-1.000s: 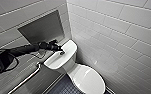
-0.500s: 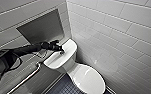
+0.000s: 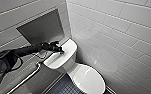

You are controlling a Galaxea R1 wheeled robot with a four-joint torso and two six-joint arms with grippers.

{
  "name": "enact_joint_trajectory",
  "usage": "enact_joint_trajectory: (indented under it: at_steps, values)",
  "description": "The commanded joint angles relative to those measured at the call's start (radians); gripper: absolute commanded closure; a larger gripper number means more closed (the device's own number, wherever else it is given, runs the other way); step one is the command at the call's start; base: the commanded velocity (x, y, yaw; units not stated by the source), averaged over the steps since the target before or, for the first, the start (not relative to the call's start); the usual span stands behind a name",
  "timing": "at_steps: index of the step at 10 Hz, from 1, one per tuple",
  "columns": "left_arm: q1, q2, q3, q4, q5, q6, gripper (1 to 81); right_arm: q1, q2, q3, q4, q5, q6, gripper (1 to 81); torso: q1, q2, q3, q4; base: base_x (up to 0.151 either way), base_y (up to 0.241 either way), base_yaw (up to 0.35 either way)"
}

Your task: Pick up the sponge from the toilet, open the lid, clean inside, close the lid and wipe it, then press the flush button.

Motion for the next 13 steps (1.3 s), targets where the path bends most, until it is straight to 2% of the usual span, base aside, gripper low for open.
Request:
enact_joint_trajectory:
  at_steps: [1,3,4,7,13]
  values:
    - [-0.164,-0.033,-0.020,0.040,0.026,0.004,81.1,-0.061,0.015,0.023,-0.020,-0.101,-0.005,81.1,0.000,0.000,0.000,0.000,0.000,0.000,0.000]
    - [-0.163,-0.030,-0.020,0.042,0.026,0.004,81.1,-0.062,0.015,0.023,-0.018,-0.101,-0.005,81.1,0.000,0.000,-0.081,0.000,0.000,0.000,0.000]
    - [-0.161,-0.024,-0.023,0.045,0.026,0.004,81.1,-0.062,0.015,0.023,-0.020,-0.101,-0.005,81.1,0.000,0.000,-0.018,0.000,0.000,0.000,0.000]
    - [-0.158,-0.003,-0.060,0.046,0.005,0.002,81.1,-0.068,0.016,0.027,-0.021,-0.101,-0.007,81.1,0.000,0.001,-0.046,0.000,0.000,0.000,0.000]
    - [-0.154,0.030,-0.165,0.138,0.003,0.002,81.1,-0.076,0.019,0.027,-0.018,-0.101,-0.005,81.1,0.000,0.001,-0.044,0.000,0.000,0.000,0.000]
